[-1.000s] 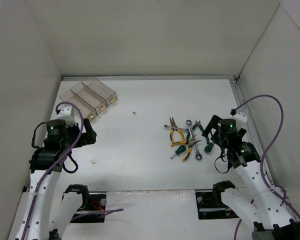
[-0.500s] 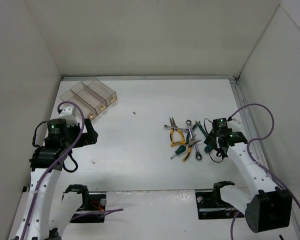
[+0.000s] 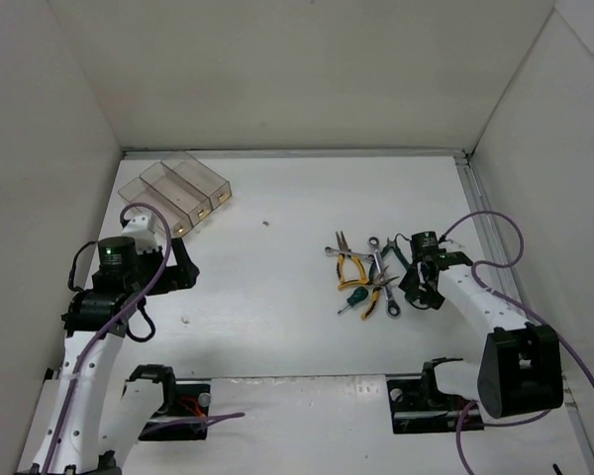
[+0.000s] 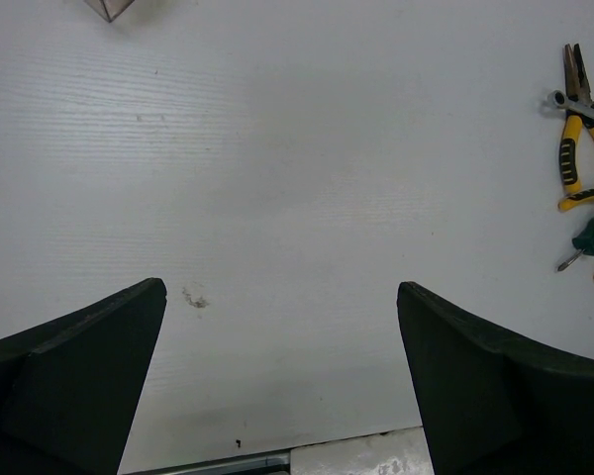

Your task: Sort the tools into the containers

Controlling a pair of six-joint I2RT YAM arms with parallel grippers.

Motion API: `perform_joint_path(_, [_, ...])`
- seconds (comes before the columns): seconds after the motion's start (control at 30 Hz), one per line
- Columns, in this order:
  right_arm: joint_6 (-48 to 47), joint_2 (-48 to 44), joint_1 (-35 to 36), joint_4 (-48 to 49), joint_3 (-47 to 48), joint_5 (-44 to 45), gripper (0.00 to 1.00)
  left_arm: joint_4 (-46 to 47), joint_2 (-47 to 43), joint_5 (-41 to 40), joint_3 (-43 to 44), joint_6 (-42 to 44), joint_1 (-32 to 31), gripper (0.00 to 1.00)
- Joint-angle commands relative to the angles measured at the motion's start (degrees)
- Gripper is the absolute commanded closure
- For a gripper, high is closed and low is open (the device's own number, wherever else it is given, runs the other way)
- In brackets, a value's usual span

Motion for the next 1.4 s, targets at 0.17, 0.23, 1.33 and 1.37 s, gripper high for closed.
perform_joint_path(0.17, [-1.7,5.2,-1.1,6.6,1.7,0.6,0.5,3.0,-0.4,1.6,0.0,-0.7,0.0,0.0])
perform_joint_path(0.23, [-2.5,6.5,-1.4,7.5,2.5,0.1,0.49,3.0,-0.4,1.8,0.0,-0.8,0.0,0.0])
perform_joint_path(1.33, [-24.8,-18.9,3.6,8.8,11.0,-22.8,1.0,10.0,3.5,20.6,6.1,-5.5,-0.6,0.0])
perform_joint_path(1.37, [-25.7,-19.1,4.4,8.8,11.8,-25.4,1.0,11.7,3.7,22.1,6.0,-8.1,-0.6,0.01])
